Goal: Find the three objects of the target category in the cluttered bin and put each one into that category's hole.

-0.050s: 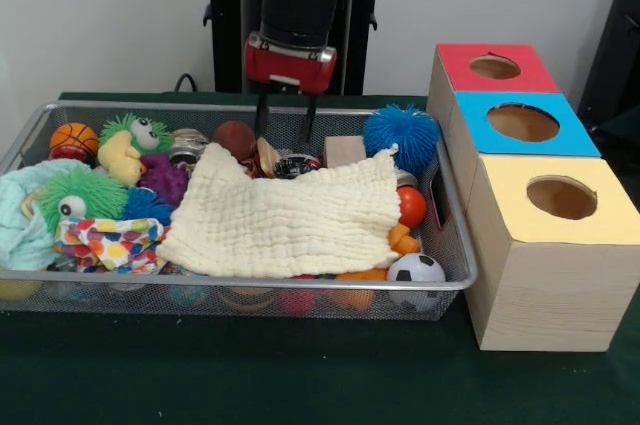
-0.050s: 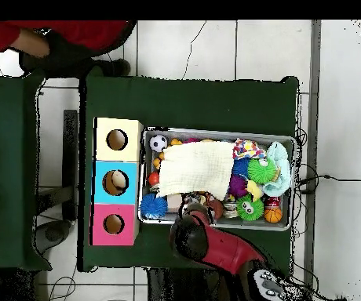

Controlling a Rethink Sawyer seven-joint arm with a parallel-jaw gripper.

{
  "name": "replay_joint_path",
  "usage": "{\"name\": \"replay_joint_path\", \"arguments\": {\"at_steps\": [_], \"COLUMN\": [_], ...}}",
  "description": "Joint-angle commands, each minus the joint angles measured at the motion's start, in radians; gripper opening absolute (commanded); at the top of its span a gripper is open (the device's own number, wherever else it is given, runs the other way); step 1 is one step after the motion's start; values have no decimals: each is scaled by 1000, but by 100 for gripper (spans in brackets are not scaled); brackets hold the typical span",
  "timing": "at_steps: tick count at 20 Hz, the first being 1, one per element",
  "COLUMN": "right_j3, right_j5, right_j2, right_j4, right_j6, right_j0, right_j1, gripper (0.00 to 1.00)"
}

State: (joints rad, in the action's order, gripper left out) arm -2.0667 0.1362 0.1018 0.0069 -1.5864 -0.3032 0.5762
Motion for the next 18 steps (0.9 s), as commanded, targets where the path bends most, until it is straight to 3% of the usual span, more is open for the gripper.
{"name": "replay_joint_path", "arguments": {"at_steps": [1, 13, 17, 18], "right_j3": [152, 221, 208, 189], "right_j5": [87, 209, 248, 236], "right_j2": [-93, -140, -162, -165], "right_j4": [46, 24, 27, 32], "right_j6": [-223, -244, -268, -269], "right_j0": [-60, -125, -139, -134], "right_j1": [-175, -369, -368, -340], "gripper": [100, 100, 100, 100]}}
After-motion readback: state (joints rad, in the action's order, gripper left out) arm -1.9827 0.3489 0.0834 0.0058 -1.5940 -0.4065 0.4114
